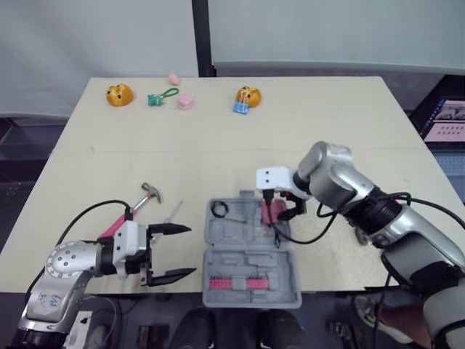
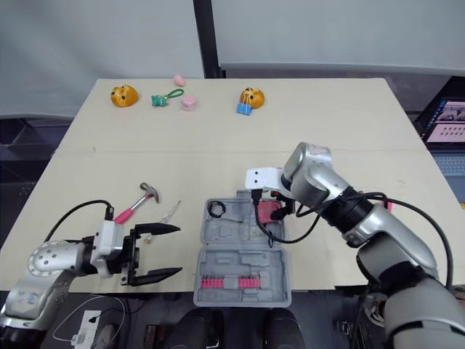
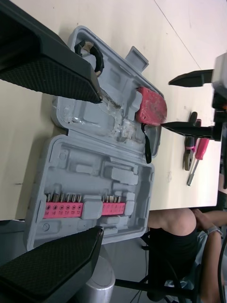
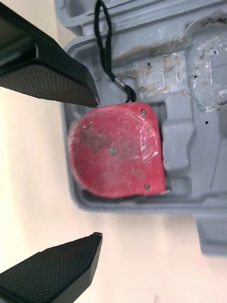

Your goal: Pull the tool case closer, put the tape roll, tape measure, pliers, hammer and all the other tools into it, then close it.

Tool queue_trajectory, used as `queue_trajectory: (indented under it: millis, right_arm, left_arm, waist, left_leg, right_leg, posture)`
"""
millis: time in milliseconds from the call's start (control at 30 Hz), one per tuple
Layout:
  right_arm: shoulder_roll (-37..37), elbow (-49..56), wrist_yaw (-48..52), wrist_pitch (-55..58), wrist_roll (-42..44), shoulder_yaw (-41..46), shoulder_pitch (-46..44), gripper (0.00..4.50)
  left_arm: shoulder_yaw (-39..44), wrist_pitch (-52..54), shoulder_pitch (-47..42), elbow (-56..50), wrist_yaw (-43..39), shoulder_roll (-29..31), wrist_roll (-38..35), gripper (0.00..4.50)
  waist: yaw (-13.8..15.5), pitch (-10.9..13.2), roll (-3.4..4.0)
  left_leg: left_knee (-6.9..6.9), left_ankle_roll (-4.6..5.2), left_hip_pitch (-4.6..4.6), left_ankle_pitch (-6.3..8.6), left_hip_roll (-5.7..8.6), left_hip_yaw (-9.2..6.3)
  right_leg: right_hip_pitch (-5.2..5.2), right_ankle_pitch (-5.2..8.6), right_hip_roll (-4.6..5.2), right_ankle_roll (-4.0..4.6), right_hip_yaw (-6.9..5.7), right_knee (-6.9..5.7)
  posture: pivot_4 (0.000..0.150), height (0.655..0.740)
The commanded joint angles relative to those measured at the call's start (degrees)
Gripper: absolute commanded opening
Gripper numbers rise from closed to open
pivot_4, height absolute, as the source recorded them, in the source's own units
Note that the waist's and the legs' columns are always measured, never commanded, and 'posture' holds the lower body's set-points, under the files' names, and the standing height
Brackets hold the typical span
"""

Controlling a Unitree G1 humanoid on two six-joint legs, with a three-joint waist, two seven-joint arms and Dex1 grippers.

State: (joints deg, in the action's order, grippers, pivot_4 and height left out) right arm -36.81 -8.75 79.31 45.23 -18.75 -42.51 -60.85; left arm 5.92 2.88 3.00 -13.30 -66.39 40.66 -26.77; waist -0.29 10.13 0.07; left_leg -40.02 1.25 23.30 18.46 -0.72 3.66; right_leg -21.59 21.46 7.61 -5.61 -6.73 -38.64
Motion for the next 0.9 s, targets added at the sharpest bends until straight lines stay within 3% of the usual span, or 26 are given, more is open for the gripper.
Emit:
queue_trajectory:
  millis: [33,200,400,533,633,733,900]
  right_arm:
    - [-3.2,5.1,0.0,0.6,1.9,5.5,1.1,4.47]
    - [-6.0,10.6,-3.7,2.6,5.1,13.4,7.9,4.47]
    - [-2.8,16.8,-12.4,-3.1,15.6,30.9,20.8,4.47]
    - [-0.6,18.5,-16.1,-4.5,20.6,36.7,26.2,4.47]
    - [0.6,18.9,-18.8,-5.6,23.2,38.9,29.4,3.63]
    - [2.8,19.3,-22.0,-7.2,25.5,41.3,31.7,2.12]
    - [3.6,19.0,-25.1,-9.8,26.9,41.5,34.9,2.12]
  left_arm:
    - [0.7,-0.8,-0.5,-0.3,-0.2,-0.1,-0.7,4.5]
    - [0.7,-1.1,-0.5,-0.2,-0.2,0.0,-0.6,4.5]
    - [1.3,-0.3,-0.9,-0.7,0.0,-0.4,-2.2,4.5]
    - [1.7,-0.1,-1.1,-0.5,-0.2,0.2,-2.5,4.5]
    - [1.9,-0.2,-1.0,-0.4,-0.4,0.5,-2.3,4.5]
    - [2.0,-0.1,-0.8,-0.7,-0.4,0.5,-2.2,4.5]
    - [2.1,0.2,-0.6,-1.1,-0.3,0.6,-2.2,4.5]
  waist:
    - [0.1,0.0,0.0]
    - [0.1,0.0,-0.01]
    - [0.2,0.0,-0.01]
    - [0.2,0.0,-0.01]
    - [0.2,0.0,-0.01]
    - [0.2,0.0,-0.01]
    - [0.2,0.0,-0.01]
  left_leg:
    - [0.0,0.0,0.0,0.0,0.0,0.0]
    - [0.01,-0.01,-0.01,0.0,-0.01,0.0]
    - [0.02,-0.01,-0.01,0.0,0.0,0.02]
    - [0.02,0.0,-0.02,0.0,-0.01,0.0]
    - [0.02,0.0,-0.02,0.0,-0.01,0.0]
    - [0.02,0.0,-0.02,0.0,-0.01,0.0]
    - [0.02,0.0,-0.03,0.0,-0.01,0.01]
  right_leg:
    - [0.0,0.0,0.0,0.0,0.0,0.0]
    - [0.02,0.0,0.01,0.0,-0.02,0.02]
    - [0.06,0.0,0.01,0.0,-0.03,0.03]
    - [0.08,0.0,0.0,0.0,-0.03,0.04]
    - [0.08,0.0,0.0,0.0,-0.03,0.03]
    - [0.08,0.0,0.0,0.0,-0.03,0.03]
    - [0.08,0.0,-0.01,0.0,-0.01,0.02]
  posture:
    - [0.15,0.6677]
    - [0.15,0.6677]
    - [0.15,0.6677]
    - [0.15,0.6677]
    - [0.15,0.6677]
    - [0.15,0.6677]
    - [0.15,0.6677]
